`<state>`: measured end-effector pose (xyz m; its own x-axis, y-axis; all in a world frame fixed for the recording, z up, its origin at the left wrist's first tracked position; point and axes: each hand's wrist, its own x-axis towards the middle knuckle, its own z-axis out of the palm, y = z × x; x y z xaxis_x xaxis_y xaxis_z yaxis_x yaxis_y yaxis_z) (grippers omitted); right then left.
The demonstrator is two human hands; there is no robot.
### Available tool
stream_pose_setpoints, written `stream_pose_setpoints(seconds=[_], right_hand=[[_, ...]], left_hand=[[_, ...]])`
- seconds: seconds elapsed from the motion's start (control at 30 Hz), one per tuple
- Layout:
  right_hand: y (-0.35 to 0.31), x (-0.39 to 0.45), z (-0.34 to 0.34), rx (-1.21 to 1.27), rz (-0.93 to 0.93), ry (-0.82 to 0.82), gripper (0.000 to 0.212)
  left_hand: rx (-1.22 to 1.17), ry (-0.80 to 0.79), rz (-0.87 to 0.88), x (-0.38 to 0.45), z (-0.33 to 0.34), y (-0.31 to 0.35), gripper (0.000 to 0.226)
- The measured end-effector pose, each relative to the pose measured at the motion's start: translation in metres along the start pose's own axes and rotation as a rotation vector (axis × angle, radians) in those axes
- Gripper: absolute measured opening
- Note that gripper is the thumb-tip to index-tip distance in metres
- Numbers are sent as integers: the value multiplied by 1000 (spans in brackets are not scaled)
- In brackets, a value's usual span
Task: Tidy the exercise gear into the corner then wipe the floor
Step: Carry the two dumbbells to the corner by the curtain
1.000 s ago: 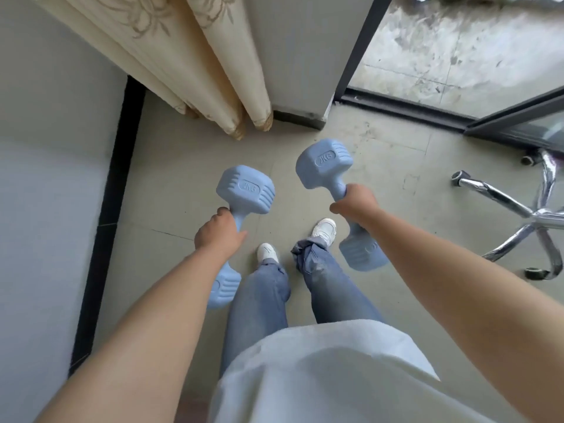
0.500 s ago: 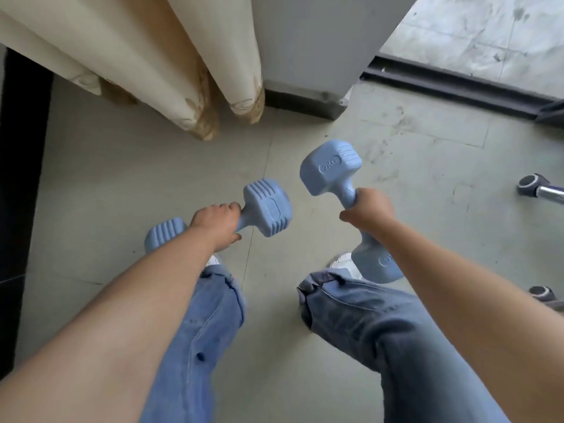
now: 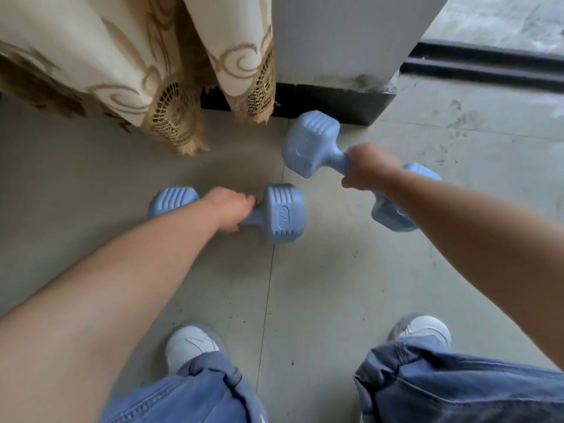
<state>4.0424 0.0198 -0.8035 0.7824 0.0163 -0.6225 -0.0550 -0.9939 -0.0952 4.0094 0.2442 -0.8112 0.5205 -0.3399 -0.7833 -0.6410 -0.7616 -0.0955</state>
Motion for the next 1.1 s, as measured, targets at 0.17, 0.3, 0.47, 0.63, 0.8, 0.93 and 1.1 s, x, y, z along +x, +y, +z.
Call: stream_pose_setpoints(seconds=[0.17,0.3,0.47,0.63,0.8,0.93,1.1], right_hand=[[-20,29,-4,-72,-82,78,16],[-32,40,-9,-135,-111,140,32],[-41,53,-11,-158,-96,154,26],[-51,64,-9,-199,-157,171,28],[-61,71,-6,-293,-241,185,33],[-59,78,-11,-329,-280,194,38],[-56,78,-14,-341,-303,192,37]], left_hand=[[-7,-12,-13,6,13,-2,49],[-29,-4,-21,1,18,2,48],[-55,8,-26,-2,27,0,45],[-244,56,-126,0,25,-11,38],[-306,96,-169,3,30,-17,34],[-314,73,-131,0,41,-11,39],[-297,98,-205,-4,33,-10,37]])
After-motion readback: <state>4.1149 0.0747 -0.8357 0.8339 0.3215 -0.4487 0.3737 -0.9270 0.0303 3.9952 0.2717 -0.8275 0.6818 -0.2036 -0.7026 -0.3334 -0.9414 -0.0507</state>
